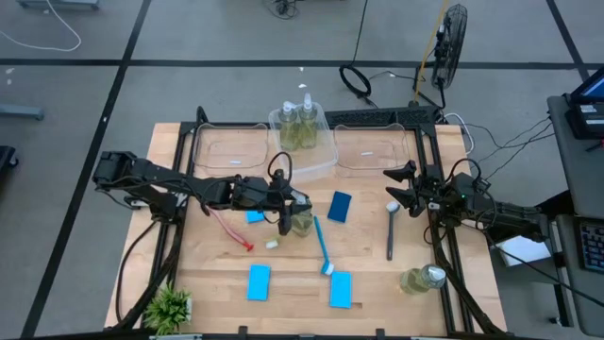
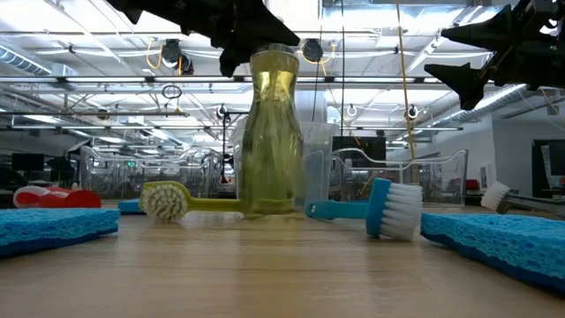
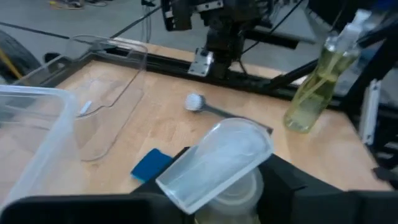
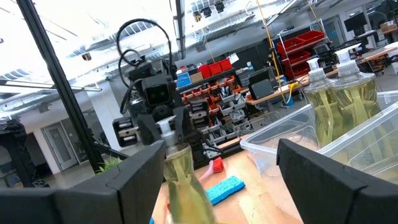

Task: Pick & Place Kitchen Sink Supplies
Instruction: Put the green soap dispenser into the transparent white bin

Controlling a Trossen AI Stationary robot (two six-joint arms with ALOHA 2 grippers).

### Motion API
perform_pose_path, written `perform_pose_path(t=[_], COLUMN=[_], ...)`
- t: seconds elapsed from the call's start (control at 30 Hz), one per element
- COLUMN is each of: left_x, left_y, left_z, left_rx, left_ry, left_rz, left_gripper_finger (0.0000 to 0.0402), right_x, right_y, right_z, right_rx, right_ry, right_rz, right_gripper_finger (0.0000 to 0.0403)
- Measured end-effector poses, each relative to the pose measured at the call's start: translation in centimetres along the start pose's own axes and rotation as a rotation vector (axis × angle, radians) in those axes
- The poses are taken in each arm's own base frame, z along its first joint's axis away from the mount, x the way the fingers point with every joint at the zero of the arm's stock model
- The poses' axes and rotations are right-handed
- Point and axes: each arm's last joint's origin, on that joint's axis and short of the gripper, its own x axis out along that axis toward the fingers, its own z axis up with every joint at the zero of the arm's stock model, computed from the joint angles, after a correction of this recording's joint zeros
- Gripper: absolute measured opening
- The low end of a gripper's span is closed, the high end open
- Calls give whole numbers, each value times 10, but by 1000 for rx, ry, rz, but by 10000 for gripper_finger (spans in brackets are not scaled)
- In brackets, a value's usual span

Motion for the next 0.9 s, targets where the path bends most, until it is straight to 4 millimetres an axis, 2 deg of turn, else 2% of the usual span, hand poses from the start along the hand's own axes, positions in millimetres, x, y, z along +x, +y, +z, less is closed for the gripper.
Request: perform_pose_path(t=[0.4, 0.53, 0.8, 0.9], left_x=[0, -3, -24, -33], left_y=[-2, -3, -3, -4], left_z=[2, 9, 43, 66], left_rx=[-45, -77, -74, -52], left_ry=[-16, -65, -184, -228], left_rz=[-25, -35, -40, -34], left_gripper_finger=[113, 113, 113, 113], right_x=[0, 0, 0, 0], right_y=[0, 0, 0, 0], right_z=[0, 0, 0, 1], right_rx=[0, 0, 0, -1], right_ry=[0, 0, -2, -6], right_rz=[0, 0, 0, 2], right_gripper_finger=[295, 295, 295, 295])
